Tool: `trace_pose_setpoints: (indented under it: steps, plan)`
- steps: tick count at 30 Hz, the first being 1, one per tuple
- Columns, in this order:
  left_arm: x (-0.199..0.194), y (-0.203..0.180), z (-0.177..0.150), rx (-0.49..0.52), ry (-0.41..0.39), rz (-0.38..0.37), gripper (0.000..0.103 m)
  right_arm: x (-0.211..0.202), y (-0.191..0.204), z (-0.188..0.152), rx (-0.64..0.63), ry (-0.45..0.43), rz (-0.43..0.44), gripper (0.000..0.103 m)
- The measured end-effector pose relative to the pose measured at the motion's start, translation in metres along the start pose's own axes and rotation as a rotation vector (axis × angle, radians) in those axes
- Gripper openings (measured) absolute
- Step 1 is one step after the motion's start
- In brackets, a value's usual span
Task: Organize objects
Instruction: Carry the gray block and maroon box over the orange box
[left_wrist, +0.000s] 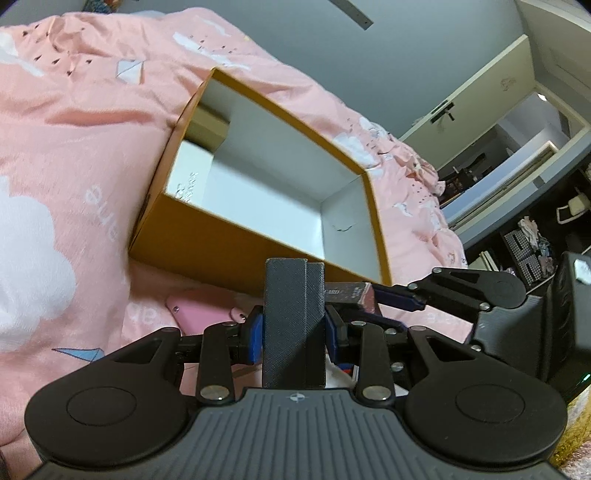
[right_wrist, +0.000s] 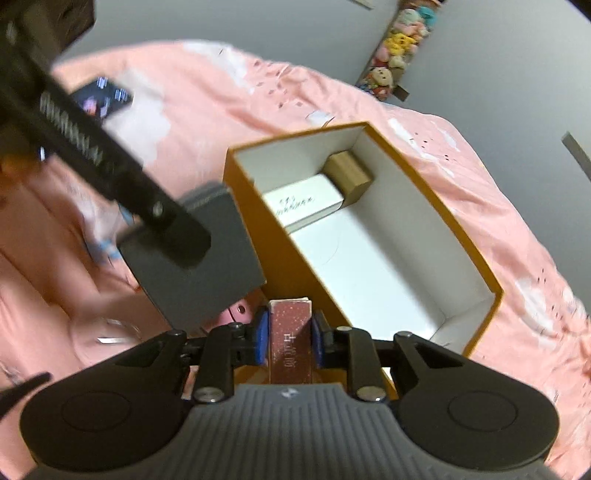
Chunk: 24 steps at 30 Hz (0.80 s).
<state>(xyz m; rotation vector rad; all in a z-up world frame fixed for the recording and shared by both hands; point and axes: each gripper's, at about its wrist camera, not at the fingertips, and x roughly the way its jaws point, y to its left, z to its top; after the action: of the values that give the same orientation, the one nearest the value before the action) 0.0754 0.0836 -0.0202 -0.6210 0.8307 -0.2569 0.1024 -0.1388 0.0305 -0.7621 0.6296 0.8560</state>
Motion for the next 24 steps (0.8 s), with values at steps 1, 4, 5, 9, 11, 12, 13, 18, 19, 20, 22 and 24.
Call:
trace_pose_setpoints:
  steps: [1,4,5,9,11,12,13,18,19,20,22,24]
  plan:
    - [-0.002,-0.003,-0.001,0.006,-0.004,-0.004,0.037,-0.007,-0.002,0.001,0.011,-0.012,-0.002,0.025]
    - [-0.008,-0.014,0.003,0.039,-0.019,-0.018,0.037,-0.025,0.008,0.011,0.03,-0.056,-0.019,0.025]
    - [-0.011,-0.018,0.005,0.051,-0.027,-0.022,0.037,-0.032,0.006,0.013,0.037,-0.071,-0.024,0.025]
    - [-0.018,-0.034,0.017,0.094,-0.065,-0.039,0.037,-0.053,-0.01,0.025,0.067,-0.133,-0.061,0.025]
    - [-0.02,-0.04,0.025,0.106,-0.088,-0.048,0.037,-0.061,-0.017,0.03,0.079,-0.167,-0.092,0.025]
    - [-0.02,-0.043,0.03,0.111,-0.101,-0.049,0.037,-0.064,-0.021,0.033,0.082,-0.179,-0.105,0.025]
    - [-0.02,-0.046,0.034,0.117,-0.113,-0.049,0.037,-0.066,-0.024,0.035,0.087,-0.191,-0.118,0.025]
    - [-0.007,-0.053,0.055,0.15,-0.146,-0.016,0.037,-0.053,-0.043,0.043,0.151,-0.205,-0.163,0.024]
    - [-0.003,-0.053,0.059,0.156,-0.15,-0.003,0.037,-0.046,-0.047,0.043,0.169,-0.203,-0.168,0.024]
    - [0.002,-0.053,0.063,0.158,-0.157,0.011,0.037,-0.04,-0.051,0.044,0.188,-0.202,-0.171,0.024]
    - [0.013,-0.05,0.069,0.149,-0.165,0.034,0.037,-0.026,-0.061,0.042,0.242,-0.191,-0.173,0.024]
    - [0.029,-0.046,0.072,0.133,-0.158,0.062,0.037,-0.011,-0.07,0.04,0.287,-0.173,-0.163,0.024]
